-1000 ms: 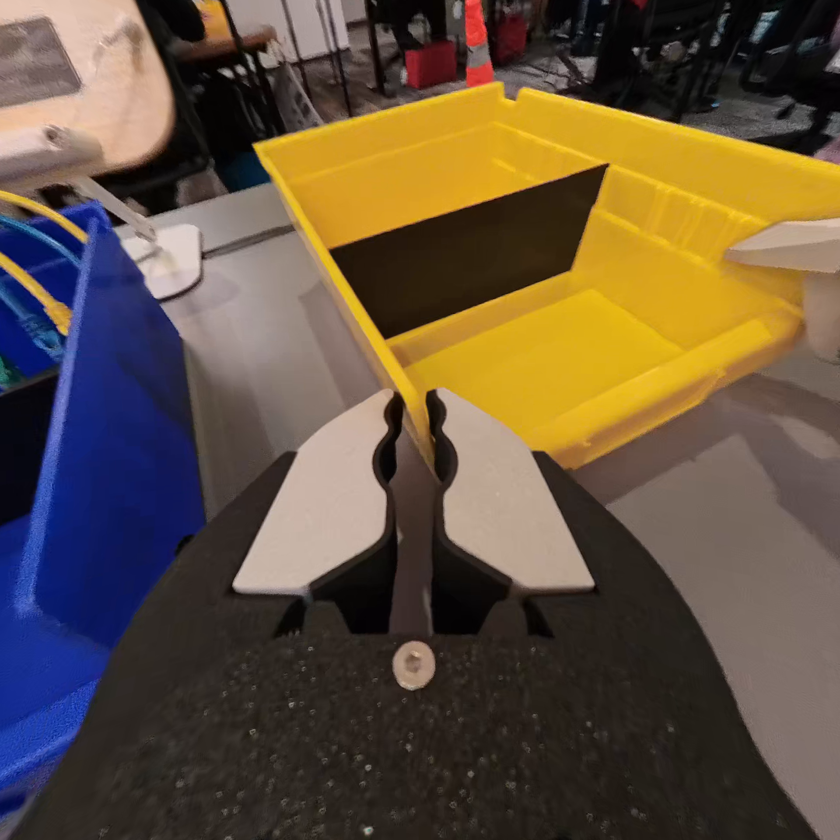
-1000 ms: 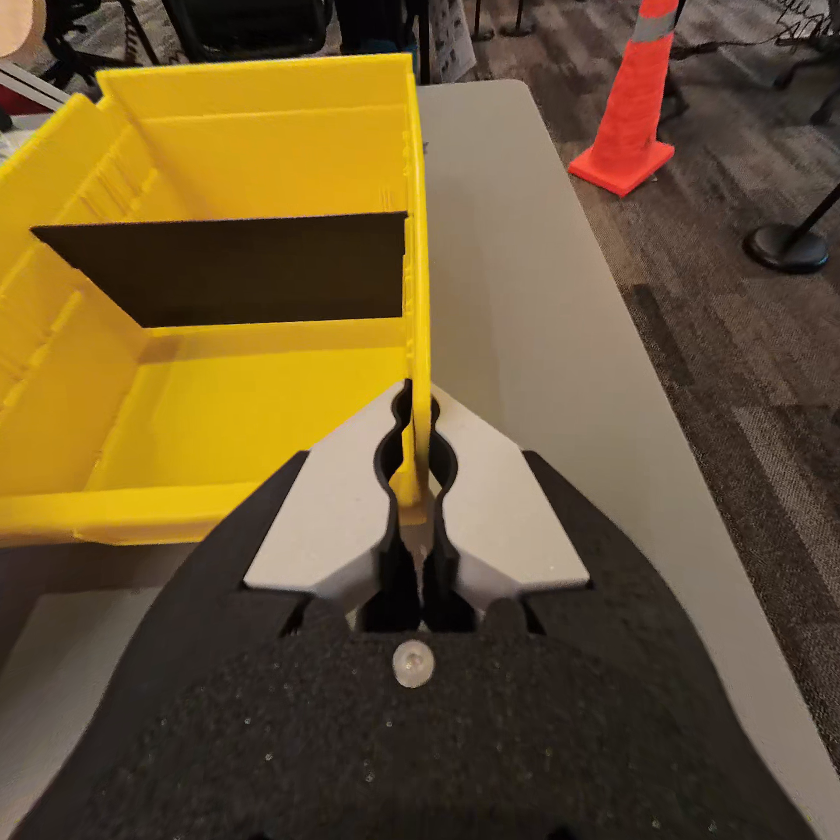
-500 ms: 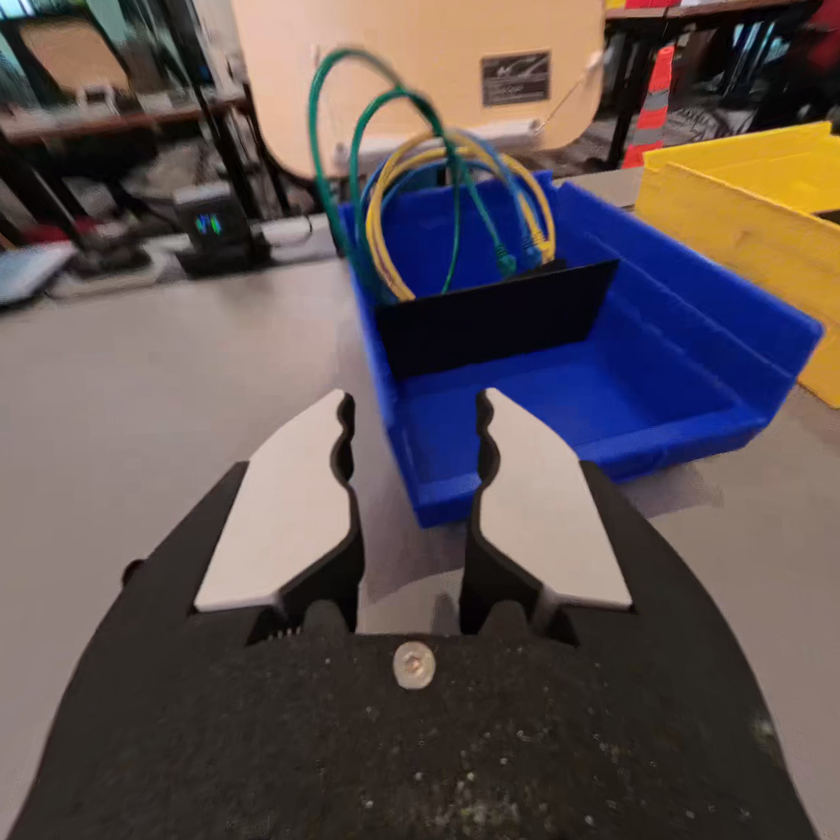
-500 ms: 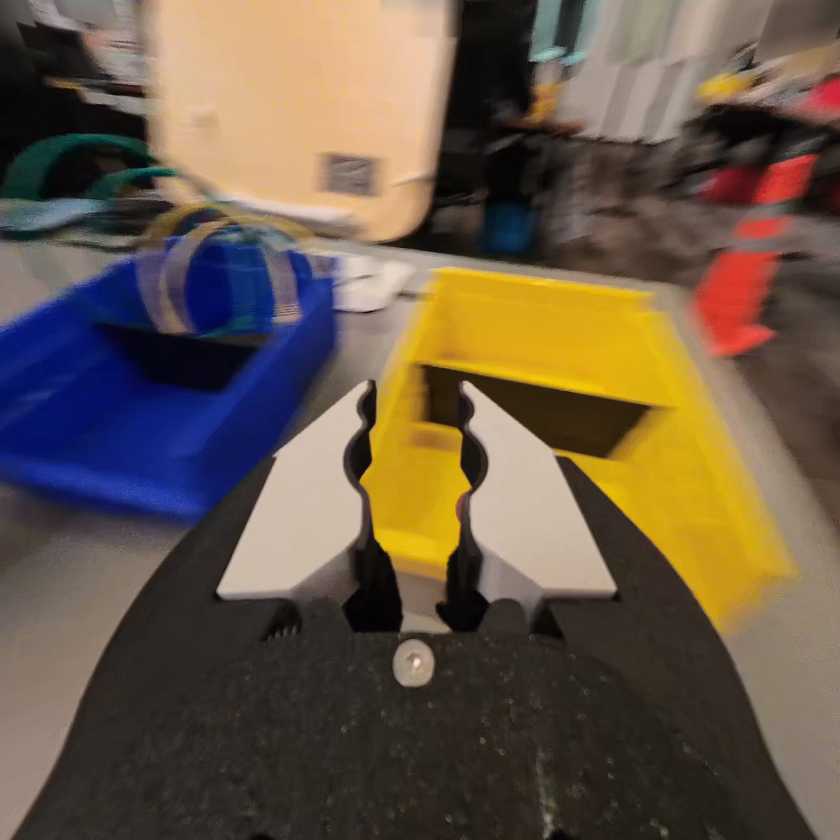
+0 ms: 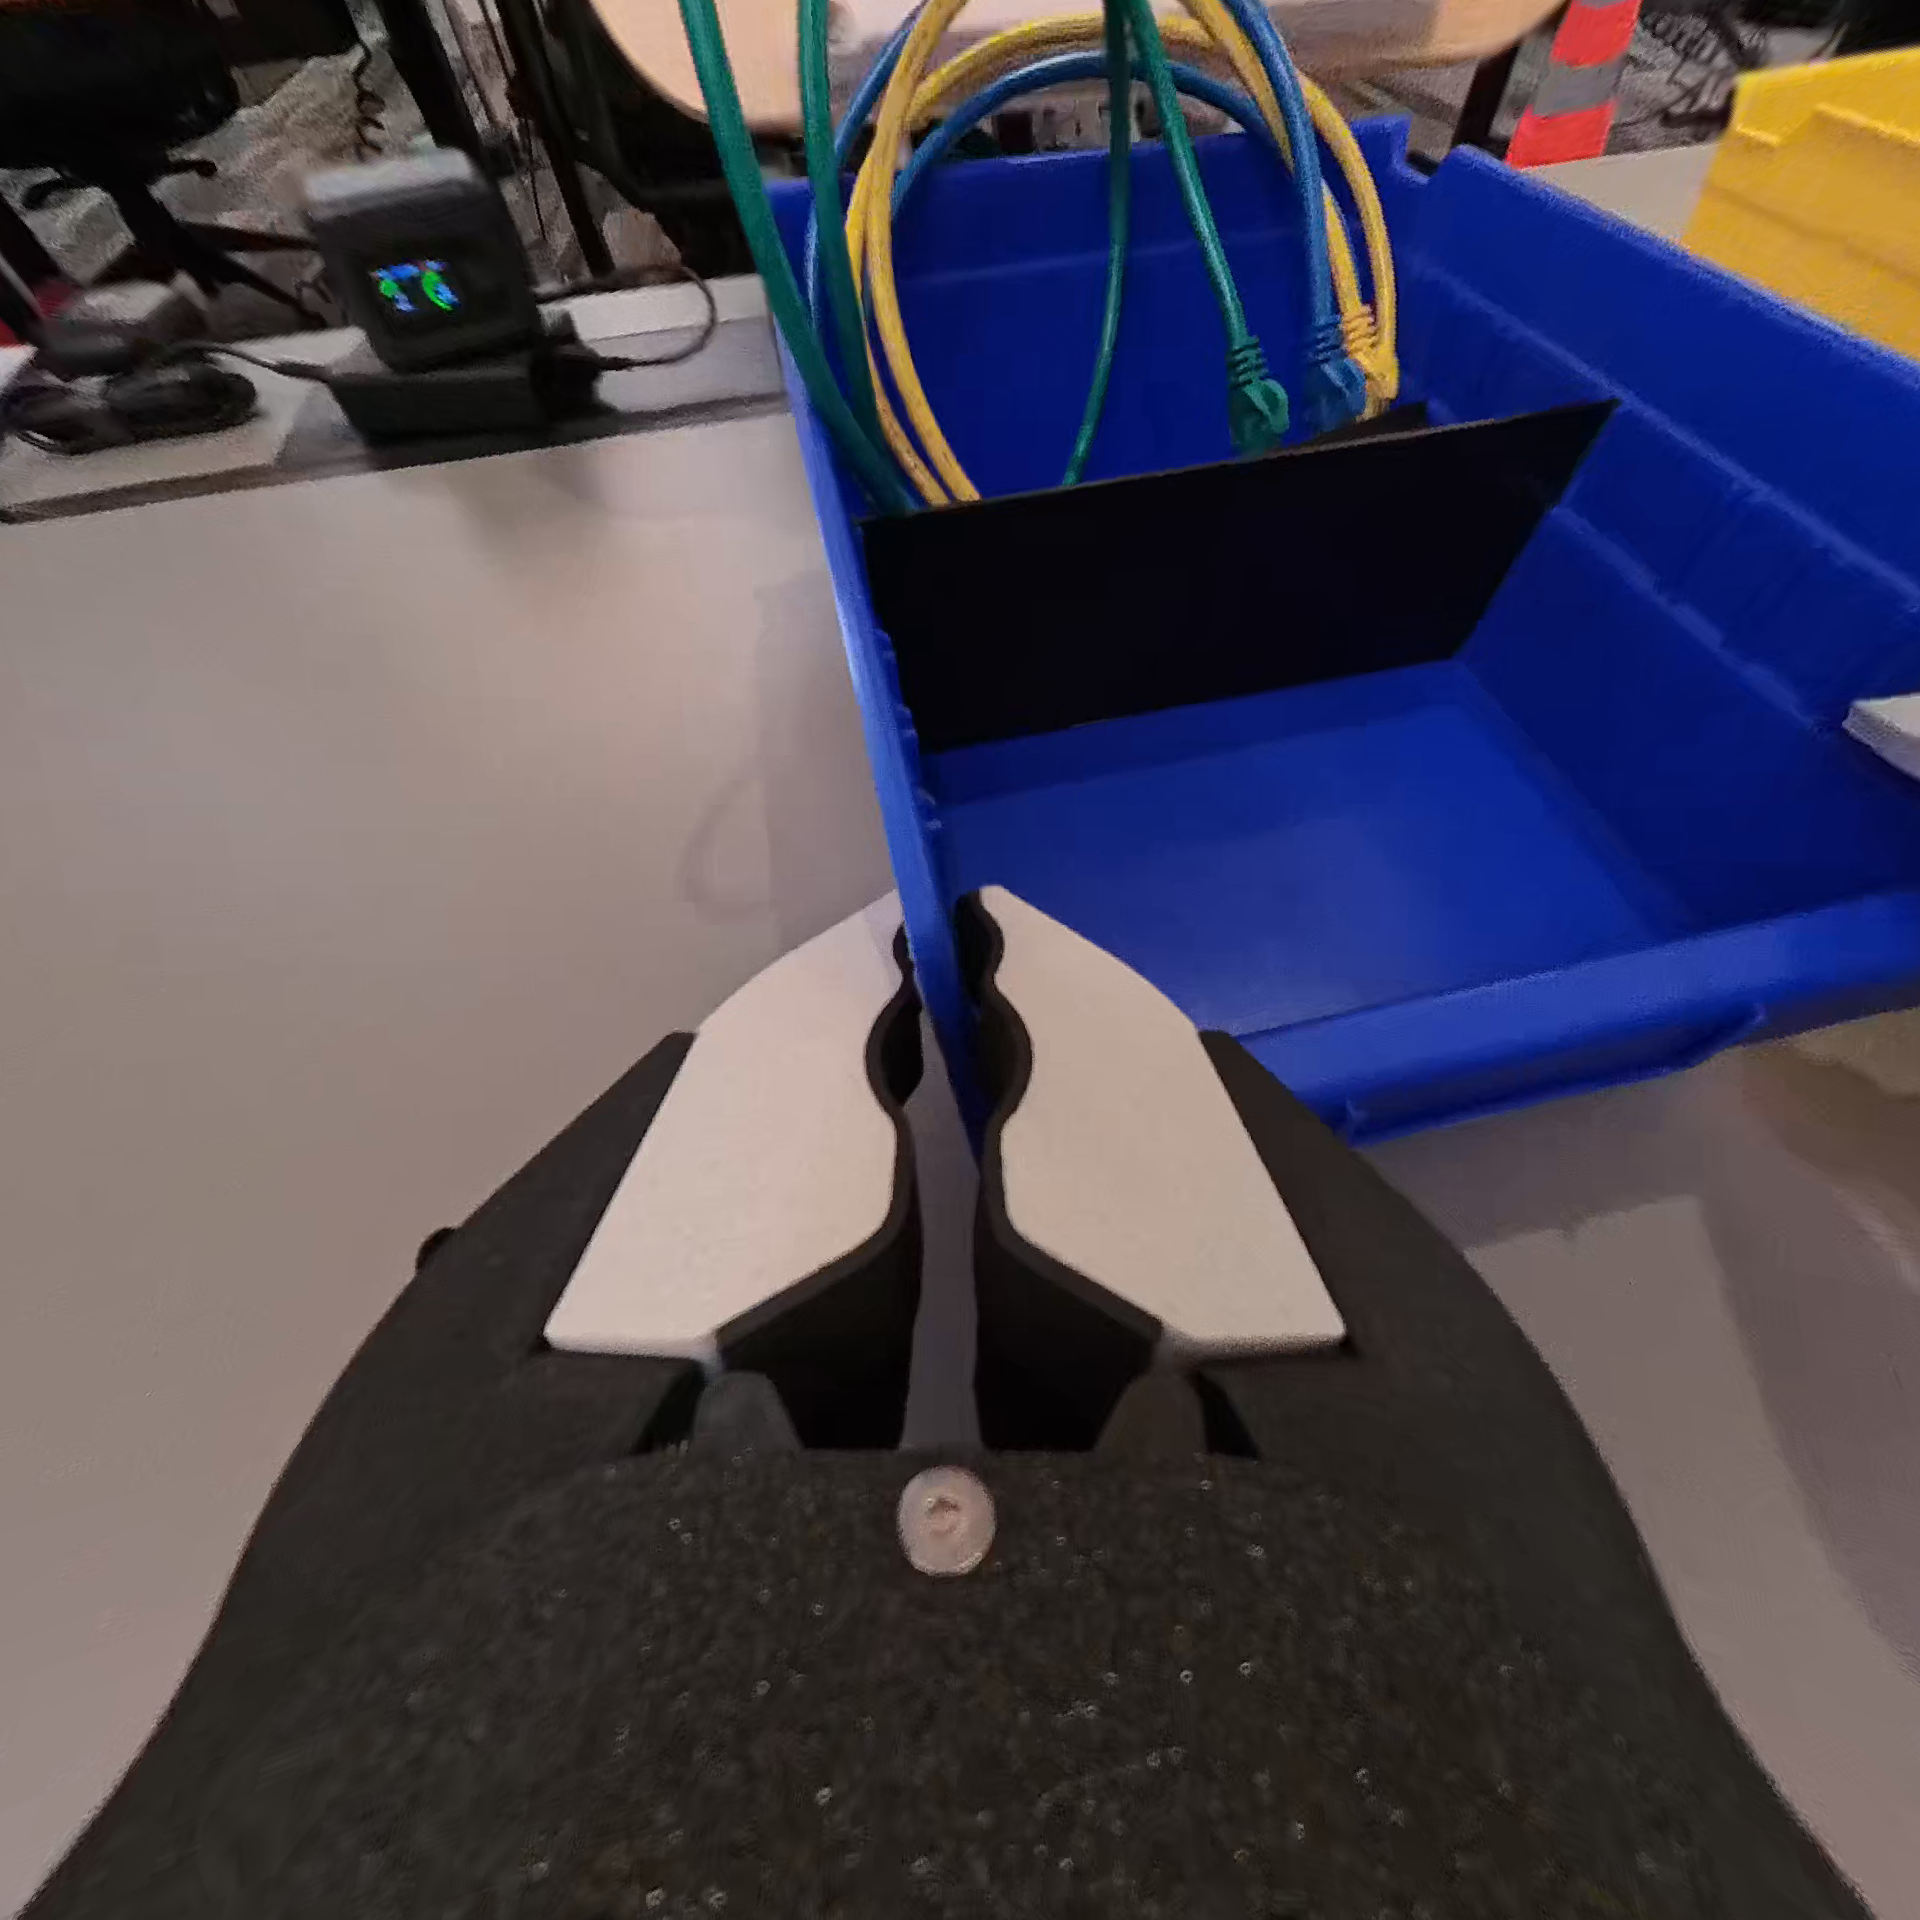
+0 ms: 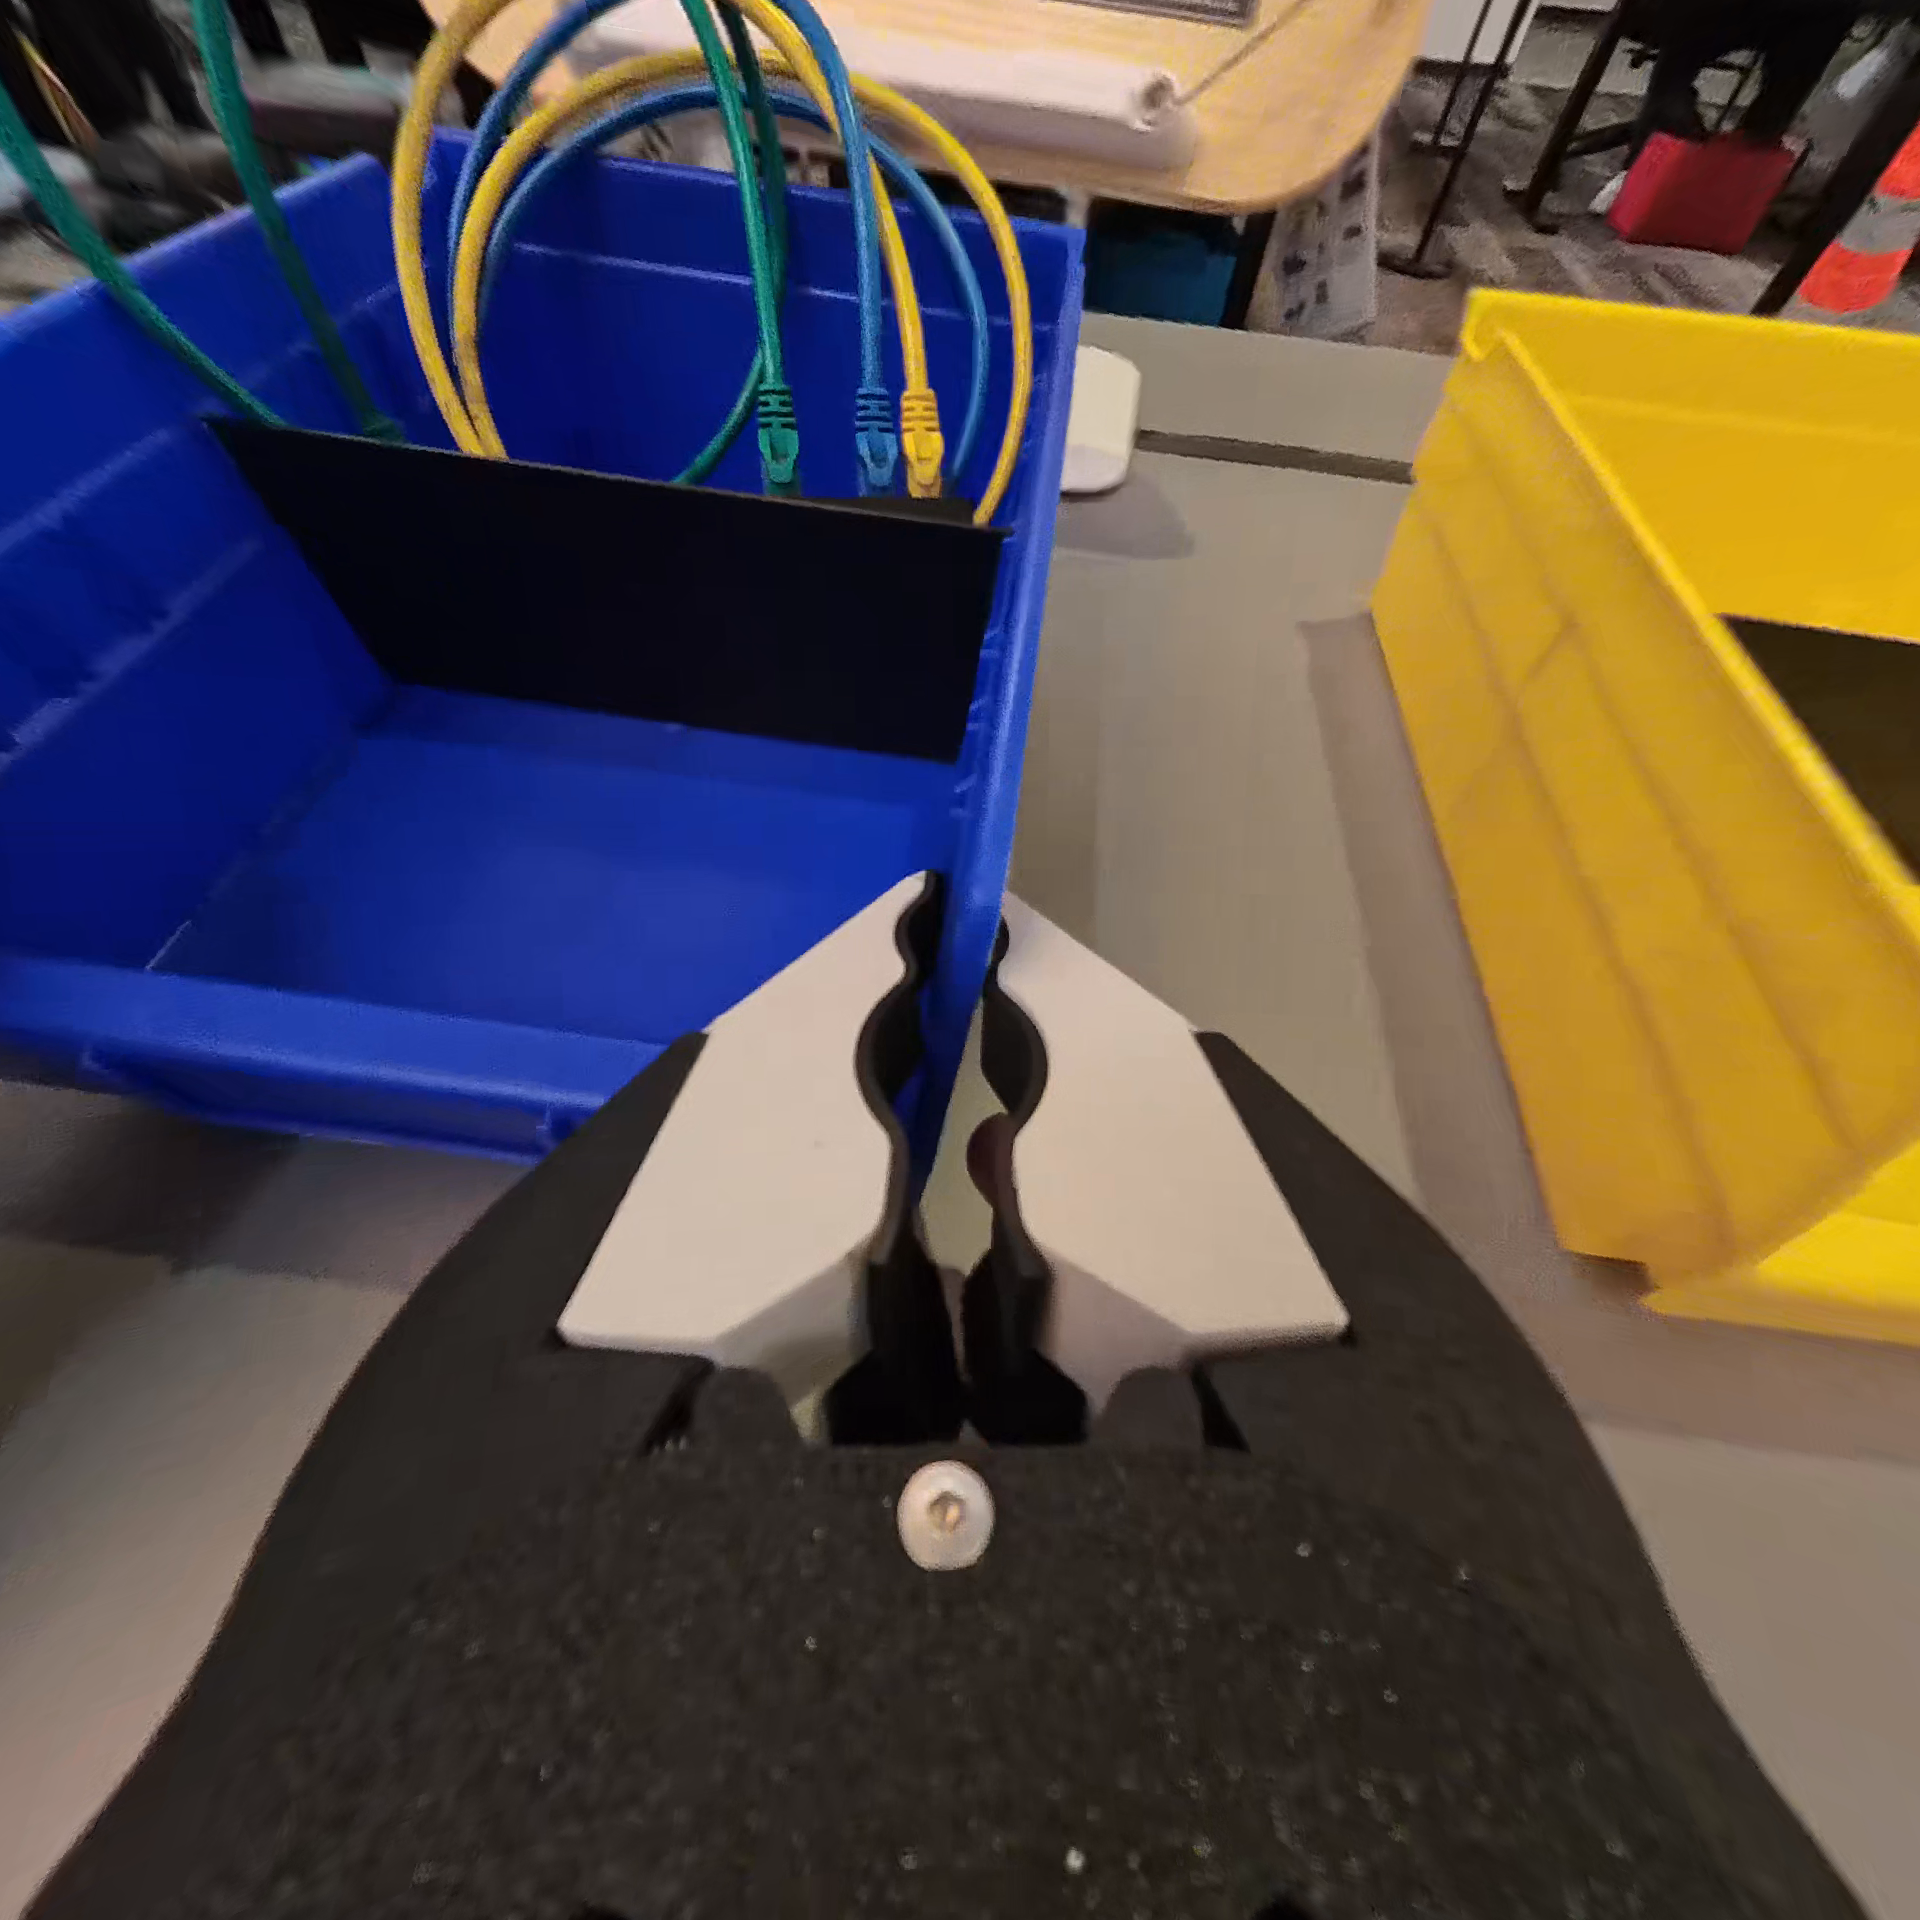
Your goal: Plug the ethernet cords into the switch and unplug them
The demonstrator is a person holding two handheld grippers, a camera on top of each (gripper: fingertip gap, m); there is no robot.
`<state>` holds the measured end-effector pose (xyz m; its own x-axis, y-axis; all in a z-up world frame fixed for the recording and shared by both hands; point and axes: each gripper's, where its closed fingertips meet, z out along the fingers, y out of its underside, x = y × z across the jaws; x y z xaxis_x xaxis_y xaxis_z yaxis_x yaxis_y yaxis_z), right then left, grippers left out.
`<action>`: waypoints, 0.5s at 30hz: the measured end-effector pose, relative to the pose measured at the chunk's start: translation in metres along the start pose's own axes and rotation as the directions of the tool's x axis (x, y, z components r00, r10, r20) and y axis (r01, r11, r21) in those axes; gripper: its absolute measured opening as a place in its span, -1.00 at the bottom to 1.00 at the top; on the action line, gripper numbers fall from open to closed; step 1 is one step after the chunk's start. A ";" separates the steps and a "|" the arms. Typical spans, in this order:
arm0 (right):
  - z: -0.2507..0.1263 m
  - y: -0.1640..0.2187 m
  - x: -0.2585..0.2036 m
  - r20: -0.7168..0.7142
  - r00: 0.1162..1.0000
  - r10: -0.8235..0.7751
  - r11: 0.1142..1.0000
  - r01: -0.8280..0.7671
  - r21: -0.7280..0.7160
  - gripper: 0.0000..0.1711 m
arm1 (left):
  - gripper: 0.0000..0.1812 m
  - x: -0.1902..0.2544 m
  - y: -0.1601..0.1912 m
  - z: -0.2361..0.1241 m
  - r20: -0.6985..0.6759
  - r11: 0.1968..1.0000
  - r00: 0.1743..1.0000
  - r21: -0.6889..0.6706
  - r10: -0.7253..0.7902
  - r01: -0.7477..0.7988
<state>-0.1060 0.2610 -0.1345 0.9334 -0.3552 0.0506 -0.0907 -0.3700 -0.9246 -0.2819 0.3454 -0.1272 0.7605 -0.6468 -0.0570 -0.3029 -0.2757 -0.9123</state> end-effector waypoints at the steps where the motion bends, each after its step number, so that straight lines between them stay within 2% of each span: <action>1: 0.000 -0.003 -0.015 0.015 1.000 0.005 1.000 -0.005 0.020 -0.97 | -0.95 -0.015 -0.005 -0.004 -0.005 1.000 1.000 0.020 0.020 -0.020; 3: 0.001 -0.010 -0.050 0.041 0.999 -0.012 0.999 0.011 0.047 -0.95 | -0.95 -0.050 -0.013 -0.015 -0.005 0.995 0.997 0.054 0.081 -0.081; 6: 0.006 -0.020 -0.110 0.070 0.997 -0.012 0.998 0.008 0.056 -0.94 | -0.95 -0.108 -0.012 -0.030 0.009 0.993 0.996 0.076 0.090 -0.090; 11: 0.013 -0.025 -0.206 0.140 0.986 -0.086 0.996 0.082 0.038 -0.92 | -0.96 -0.198 0.014 -0.055 0.060 0.999 0.998 0.042 0.024 -0.027; 15: 0.021 -0.024 -0.243 0.178 0.974 -0.140 0.989 0.131 0.064 -0.92 | -0.95 -0.231 0.040 -0.055 0.057 0.998 0.997 0.018 -0.054 0.053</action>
<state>-0.3234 0.3742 -0.1328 0.9836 -0.1413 0.1117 0.0546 -0.3573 -0.9324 -0.5013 0.4447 -0.1283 0.8071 -0.5896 -0.0306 -0.2519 -0.2970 -0.9211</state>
